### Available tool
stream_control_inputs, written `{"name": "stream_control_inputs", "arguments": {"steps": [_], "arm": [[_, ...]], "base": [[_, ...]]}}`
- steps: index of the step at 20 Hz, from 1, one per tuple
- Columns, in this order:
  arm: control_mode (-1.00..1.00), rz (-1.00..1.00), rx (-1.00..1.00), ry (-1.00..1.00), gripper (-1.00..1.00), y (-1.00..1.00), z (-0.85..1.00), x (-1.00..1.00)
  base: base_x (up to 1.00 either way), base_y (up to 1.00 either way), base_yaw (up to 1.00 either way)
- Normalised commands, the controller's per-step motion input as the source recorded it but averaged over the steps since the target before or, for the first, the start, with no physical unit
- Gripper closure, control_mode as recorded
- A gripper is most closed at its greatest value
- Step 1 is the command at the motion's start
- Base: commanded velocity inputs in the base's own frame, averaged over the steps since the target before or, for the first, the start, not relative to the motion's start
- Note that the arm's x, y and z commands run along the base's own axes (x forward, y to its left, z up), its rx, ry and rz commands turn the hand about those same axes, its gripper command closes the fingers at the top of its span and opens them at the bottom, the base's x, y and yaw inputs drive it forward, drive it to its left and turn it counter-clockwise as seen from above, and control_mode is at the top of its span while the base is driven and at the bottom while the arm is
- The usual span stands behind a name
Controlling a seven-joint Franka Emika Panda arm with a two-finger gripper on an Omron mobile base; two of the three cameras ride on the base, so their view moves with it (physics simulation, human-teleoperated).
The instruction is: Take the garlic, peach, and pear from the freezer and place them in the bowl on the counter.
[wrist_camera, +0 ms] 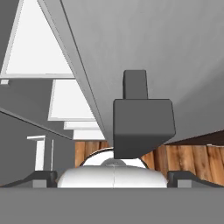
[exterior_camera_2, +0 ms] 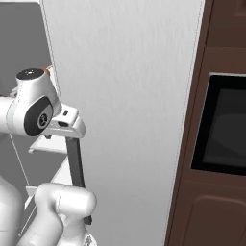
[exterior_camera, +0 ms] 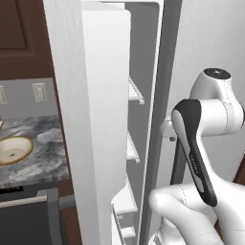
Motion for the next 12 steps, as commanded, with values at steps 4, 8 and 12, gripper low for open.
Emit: {"name": "stream_control_inputs", "arguments": {"steps": [4, 8, 12], "arm": [[1.0, 0.0, 0.0, 0.0, -1.0, 0.0, 0.0, 0.0], [1.0, 0.0, 0.0, 0.0, -1.0, 0.0, 0.0, 0.0], [1.0, 0.0, 0.0, 0.0, -1.0, 0.0, 0.0, 0.0]], "base": [[0.38, 0.19, 0.0], [0.28, 0.44, 0.0], [0.15, 0.5, 0.0]]}}
